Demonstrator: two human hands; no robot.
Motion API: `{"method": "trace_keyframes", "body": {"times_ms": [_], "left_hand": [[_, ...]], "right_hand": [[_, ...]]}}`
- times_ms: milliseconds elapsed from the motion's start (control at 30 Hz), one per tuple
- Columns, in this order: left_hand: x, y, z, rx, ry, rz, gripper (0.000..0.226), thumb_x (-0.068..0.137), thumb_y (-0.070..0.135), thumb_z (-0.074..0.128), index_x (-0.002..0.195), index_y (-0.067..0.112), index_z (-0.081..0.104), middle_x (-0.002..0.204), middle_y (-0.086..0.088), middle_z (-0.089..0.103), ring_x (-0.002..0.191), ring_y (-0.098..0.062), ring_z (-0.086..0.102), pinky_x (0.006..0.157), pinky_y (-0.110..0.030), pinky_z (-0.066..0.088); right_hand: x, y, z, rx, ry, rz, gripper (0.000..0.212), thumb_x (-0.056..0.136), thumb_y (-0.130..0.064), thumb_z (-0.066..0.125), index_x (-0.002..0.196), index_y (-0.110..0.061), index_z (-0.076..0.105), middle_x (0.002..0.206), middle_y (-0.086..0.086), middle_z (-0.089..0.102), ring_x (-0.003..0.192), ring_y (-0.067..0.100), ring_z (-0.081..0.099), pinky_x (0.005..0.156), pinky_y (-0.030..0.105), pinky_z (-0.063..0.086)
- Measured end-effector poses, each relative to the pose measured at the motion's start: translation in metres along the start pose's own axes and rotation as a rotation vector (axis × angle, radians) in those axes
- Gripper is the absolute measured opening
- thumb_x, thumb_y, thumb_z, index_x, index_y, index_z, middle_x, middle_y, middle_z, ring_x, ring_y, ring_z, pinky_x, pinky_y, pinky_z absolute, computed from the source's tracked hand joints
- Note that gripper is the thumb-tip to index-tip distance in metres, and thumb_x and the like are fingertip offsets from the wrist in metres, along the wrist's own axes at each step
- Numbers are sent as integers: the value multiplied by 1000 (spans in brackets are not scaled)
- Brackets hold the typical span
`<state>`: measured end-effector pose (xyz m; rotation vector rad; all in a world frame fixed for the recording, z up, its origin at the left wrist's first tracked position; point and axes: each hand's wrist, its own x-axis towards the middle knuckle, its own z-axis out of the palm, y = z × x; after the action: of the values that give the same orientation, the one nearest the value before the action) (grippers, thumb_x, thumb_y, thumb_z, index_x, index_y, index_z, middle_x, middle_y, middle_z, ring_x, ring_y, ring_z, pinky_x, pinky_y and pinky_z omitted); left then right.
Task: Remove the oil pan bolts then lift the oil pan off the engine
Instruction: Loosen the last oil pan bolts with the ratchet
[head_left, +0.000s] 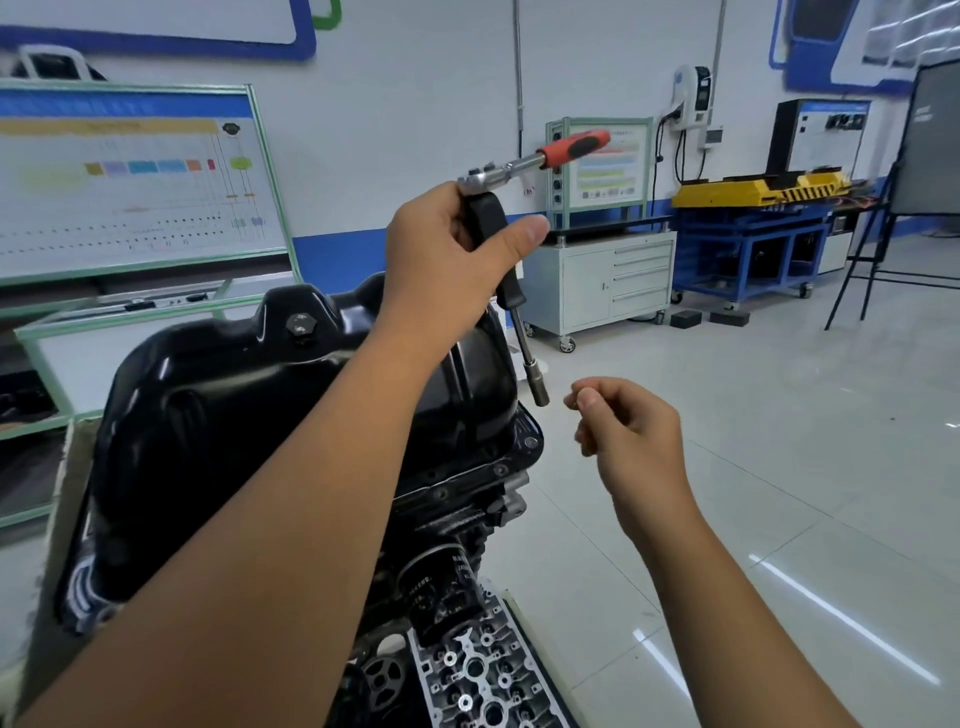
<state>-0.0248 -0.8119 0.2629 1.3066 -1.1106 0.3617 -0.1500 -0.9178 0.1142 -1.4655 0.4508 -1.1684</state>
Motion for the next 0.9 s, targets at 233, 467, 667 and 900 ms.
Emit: {"method": "trace_keyframes", "body": {"times_ms": [233,467,667,900], "left_hand": [[-63,5,32,-54,-167,-168,25,90,42,66,94,18,63,63,7,61,57,-18,61,54,-42,57],[-131,-4,46,-435,-193,-405,13,92,17,70,84,27,69,56,6,59,42,-7,52,39,-17,37],[-168,-13,30,-475,-241,-369,15,84,28,79,92,18,71,62,-1,63,49,-11,55,46,-19,42],[-191,-10,9,-100,-98,-368,12,83,26,73,94,23,73,75,3,70,72,-21,68,69,-50,60]], "right_hand": [[-18,-32,-10,632,-50,110,10,97,-2,63,99,-5,73,79,12,69,58,14,54,60,27,52],[-48,-39,-4,657,-18,170,4,85,-2,71,86,-5,73,69,9,63,57,14,55,55,24,53],[-78,-33,-3,621,-72,275,10,91,0,67,90,-3,77,77,13,59,64,18,48,61,27,53],[-112,-27,16,502,-100,353,27,100,-22,55,100,-14,81,97,8,75,84,20,66,71,31,51]]}}
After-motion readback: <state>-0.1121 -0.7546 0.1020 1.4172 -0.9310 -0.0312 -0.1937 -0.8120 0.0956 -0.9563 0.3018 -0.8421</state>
